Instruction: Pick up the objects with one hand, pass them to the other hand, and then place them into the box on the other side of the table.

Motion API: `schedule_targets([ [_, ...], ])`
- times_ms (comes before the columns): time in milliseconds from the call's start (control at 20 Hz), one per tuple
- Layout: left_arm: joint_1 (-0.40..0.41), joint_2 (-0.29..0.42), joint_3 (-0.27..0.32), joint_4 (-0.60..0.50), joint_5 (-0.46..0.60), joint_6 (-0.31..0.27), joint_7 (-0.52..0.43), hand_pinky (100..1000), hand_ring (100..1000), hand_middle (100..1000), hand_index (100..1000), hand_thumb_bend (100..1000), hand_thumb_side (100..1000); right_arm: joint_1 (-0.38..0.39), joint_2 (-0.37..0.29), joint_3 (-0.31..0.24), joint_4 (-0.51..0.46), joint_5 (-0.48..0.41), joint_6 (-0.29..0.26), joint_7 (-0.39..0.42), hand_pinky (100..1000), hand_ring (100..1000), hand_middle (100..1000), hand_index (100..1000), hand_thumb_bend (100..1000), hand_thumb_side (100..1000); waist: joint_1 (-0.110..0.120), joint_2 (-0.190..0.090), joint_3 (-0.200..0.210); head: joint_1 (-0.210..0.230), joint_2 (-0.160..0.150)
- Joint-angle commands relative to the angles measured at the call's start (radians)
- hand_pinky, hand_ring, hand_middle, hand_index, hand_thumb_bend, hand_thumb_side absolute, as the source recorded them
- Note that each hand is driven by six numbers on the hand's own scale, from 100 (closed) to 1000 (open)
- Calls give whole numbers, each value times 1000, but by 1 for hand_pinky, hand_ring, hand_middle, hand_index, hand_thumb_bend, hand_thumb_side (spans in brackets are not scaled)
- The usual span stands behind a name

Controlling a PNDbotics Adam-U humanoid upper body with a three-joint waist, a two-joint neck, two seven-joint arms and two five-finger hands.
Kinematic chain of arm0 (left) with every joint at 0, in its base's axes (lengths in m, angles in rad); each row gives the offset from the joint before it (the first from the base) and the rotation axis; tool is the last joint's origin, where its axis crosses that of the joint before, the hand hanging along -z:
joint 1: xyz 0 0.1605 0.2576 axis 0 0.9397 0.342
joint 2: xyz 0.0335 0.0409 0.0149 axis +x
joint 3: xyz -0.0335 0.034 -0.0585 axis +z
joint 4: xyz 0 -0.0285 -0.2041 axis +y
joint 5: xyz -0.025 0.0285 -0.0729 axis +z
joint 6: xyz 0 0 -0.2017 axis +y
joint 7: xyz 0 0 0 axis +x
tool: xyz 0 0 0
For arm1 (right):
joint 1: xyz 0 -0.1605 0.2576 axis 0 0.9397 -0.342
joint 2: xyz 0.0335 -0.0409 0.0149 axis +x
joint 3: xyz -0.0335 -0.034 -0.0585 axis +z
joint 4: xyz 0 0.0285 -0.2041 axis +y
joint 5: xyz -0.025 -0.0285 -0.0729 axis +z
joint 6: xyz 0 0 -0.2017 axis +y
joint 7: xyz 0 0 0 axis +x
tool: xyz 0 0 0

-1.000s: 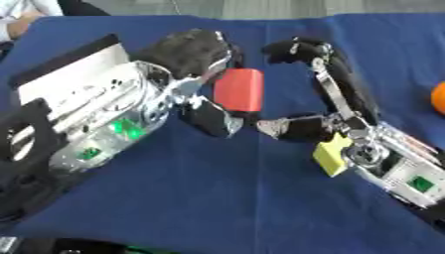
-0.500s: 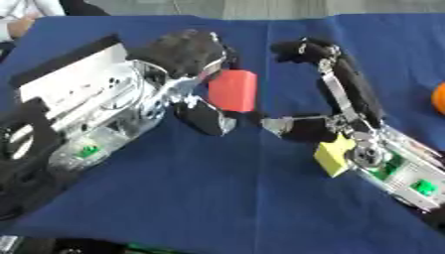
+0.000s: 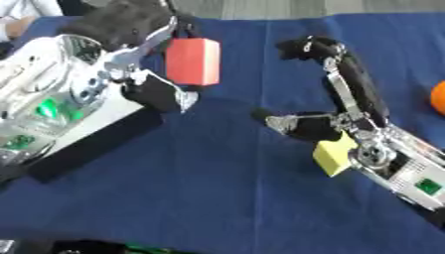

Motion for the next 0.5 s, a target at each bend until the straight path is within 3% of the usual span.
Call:
schedule_targets([
  [50, 4, 72, 64, -42, 40, 76, -32, 734, 571, 377, 431, 100, 247, -5, -27, -15, -21, -3, -14, 5, 712, 703, 616, 776, 647, 187, 8, -19, -1, 7, -2],
  [250, 42, 107, 123, -53, 84, 113, -11, 732, 563, 372, 430, 100, 245, -1, -32, -21, -21, -5, -26, 8, 719, 708, 619, 777, 646, 188, 4, -17, 0, 14, -2],
  [500, 73, 143, 146, -21, 95, 118, 23, 734, 569, 381, 436, 100, 246, 6, -33, -9, -21, 13, -40, 29, 725, 709, 619, 776, 644, 190, 0, -14, -2, 33, -2],
])
